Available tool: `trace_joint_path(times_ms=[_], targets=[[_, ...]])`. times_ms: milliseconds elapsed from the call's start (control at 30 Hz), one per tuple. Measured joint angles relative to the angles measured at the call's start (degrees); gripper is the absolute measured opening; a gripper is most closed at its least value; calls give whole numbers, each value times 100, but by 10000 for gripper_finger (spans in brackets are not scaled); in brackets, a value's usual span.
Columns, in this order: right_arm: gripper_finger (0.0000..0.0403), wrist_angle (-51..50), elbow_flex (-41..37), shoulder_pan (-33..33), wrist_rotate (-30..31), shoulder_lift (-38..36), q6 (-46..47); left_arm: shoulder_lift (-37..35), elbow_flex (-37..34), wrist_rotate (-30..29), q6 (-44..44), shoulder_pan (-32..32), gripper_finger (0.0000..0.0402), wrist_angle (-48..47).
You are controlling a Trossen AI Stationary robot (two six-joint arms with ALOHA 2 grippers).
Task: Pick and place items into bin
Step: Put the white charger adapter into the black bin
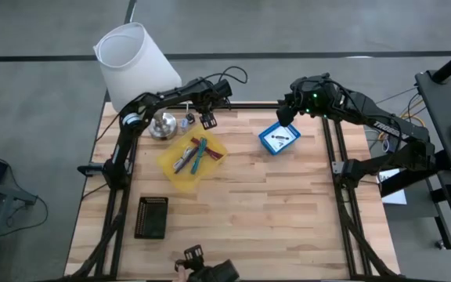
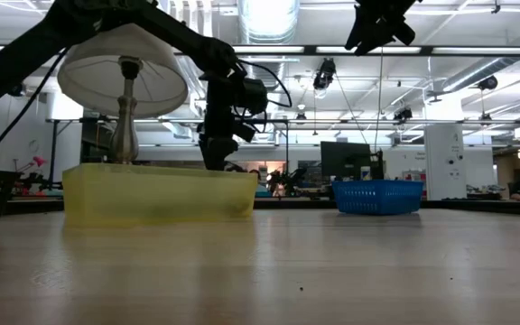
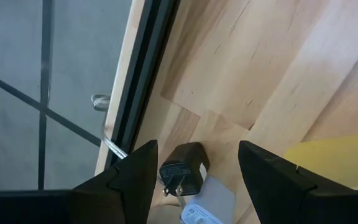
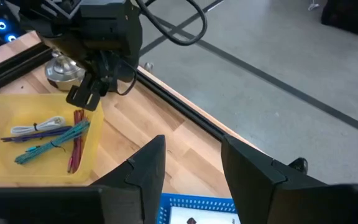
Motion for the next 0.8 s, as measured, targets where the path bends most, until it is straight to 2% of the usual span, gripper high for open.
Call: trace_joint_path(times_ms=[367,800], targets=[[142,-1,-33,0,1,-2,-22,-33,2,-1,-4,-160,207,13],[137,-8,-112,0,-1,-2,-111,-44,39,25,195,-845,207,52]])
